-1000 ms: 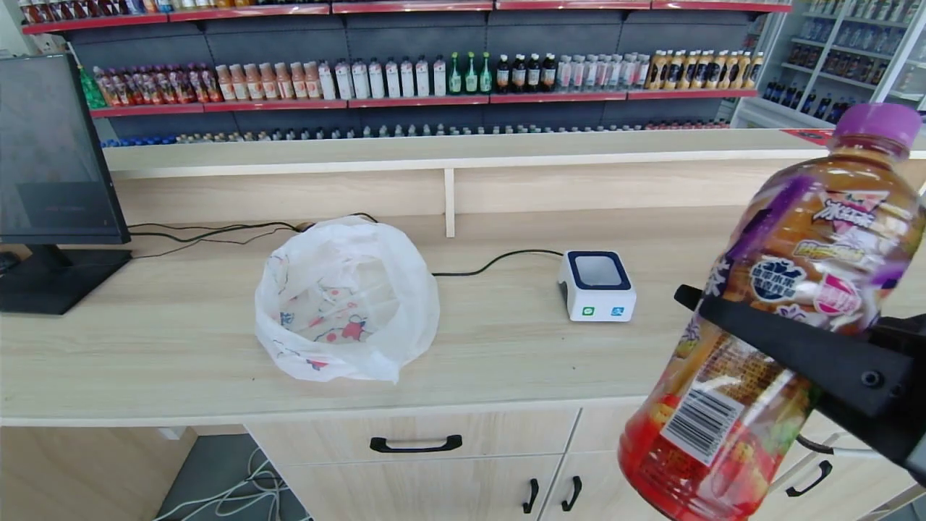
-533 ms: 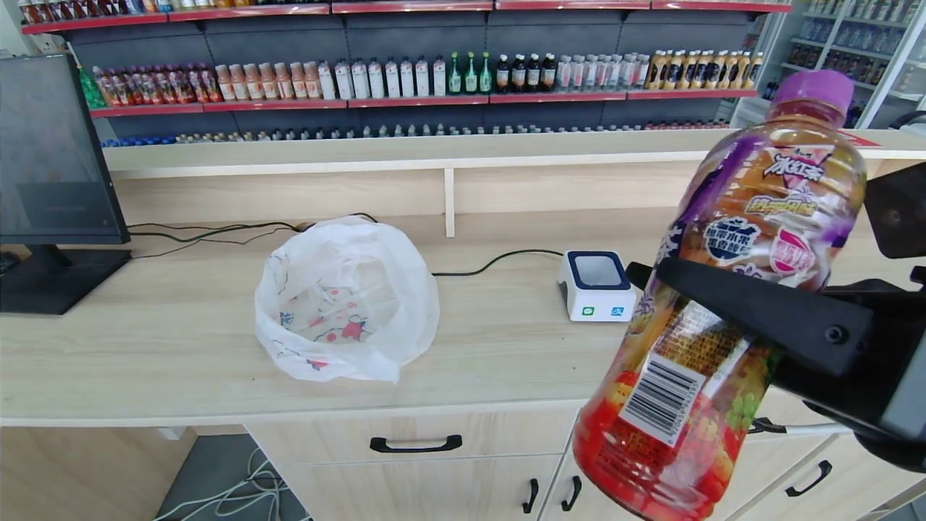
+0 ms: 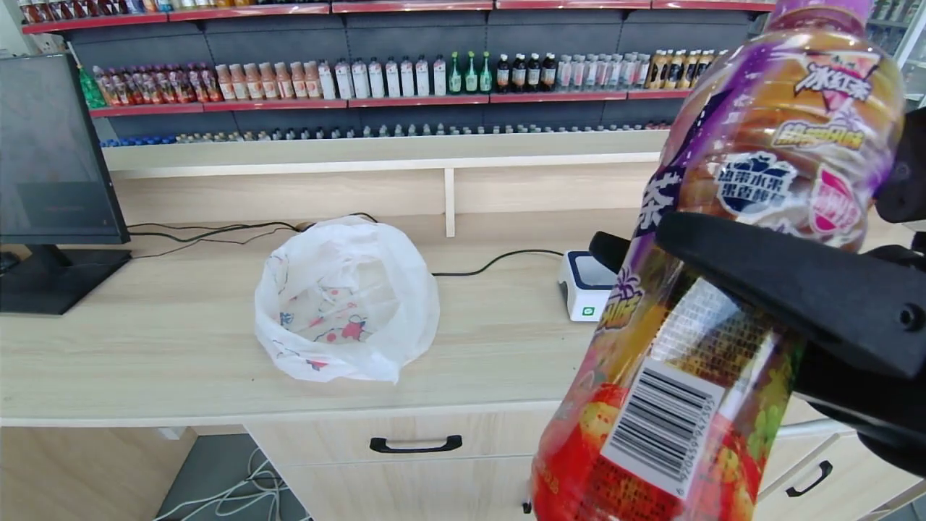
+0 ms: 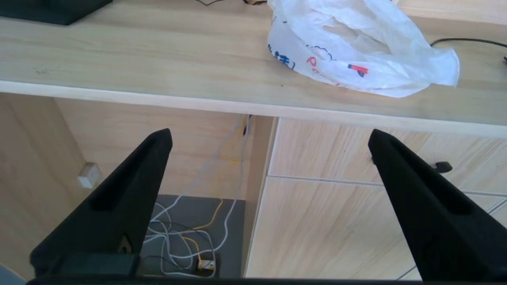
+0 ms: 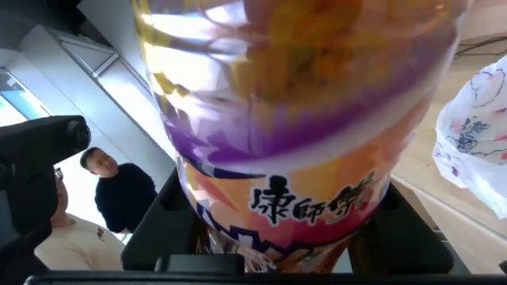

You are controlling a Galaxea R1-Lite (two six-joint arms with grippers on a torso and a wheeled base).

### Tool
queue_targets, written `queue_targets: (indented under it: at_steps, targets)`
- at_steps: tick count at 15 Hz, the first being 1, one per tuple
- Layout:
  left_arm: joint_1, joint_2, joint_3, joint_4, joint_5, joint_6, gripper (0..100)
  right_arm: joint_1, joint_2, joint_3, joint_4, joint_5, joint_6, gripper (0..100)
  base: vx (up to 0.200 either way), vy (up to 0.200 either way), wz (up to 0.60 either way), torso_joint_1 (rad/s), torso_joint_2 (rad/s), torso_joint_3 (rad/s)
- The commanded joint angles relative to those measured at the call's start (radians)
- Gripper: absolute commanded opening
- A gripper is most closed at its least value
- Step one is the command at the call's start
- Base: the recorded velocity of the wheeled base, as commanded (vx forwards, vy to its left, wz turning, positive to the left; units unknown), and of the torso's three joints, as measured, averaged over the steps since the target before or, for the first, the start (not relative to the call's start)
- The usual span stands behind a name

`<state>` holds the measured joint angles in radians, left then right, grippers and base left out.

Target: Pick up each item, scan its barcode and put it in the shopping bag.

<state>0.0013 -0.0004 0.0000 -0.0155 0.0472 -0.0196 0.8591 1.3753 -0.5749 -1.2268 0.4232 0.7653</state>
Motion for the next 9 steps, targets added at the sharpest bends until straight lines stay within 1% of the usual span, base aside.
queue_targets:
  at_steps: [1, 3, 5, 7, 9]
  targets:
    - [0.000, 0.000, 0.000, 0.000, 0.000, 0.000, 100, 0.026, 0.014, -0.022, 0.000, -0.001, 0.008, 0, 0.000, 0.000, 0.00, 0.000, 0.00, 0.000]
    - [-0.001, 0.000, 0.000, -0.001, 0.000, 0.000, 100, 0.049, 0.033, -0.025, -0.068, 0.000, 0.009, 0, 0.000, 0.000, 0.00, 0.000, 0.00, 0.000]
    - [0.000, 0.000, 0.000, -0.001, 0.000, 0.000, 100, 0.049, 0.082, -0.010, -0.161, 0.008, 0.011, 0, 0.000, 0.000, 0.00, 0.000, 0.00, 0.000]
    - [0.000, 0.000, 0.000, 0.000, 0.000, 0.000, 100, 0.051, 0.125, -0.010, -0.263, 0.054, 0.019, 0, 0.000, 0.000, 0.00, 0.000, 0.00, 0.000]
    - [0.000, 0.000, 0.000, -0.001, 0.000, 0.000, 100, 0.047, 0.142, -0.013, -0.270, 0.098, 0.023, 0, 0.000, 0.000, 0.00, 0.000, 0.00, 0.000]
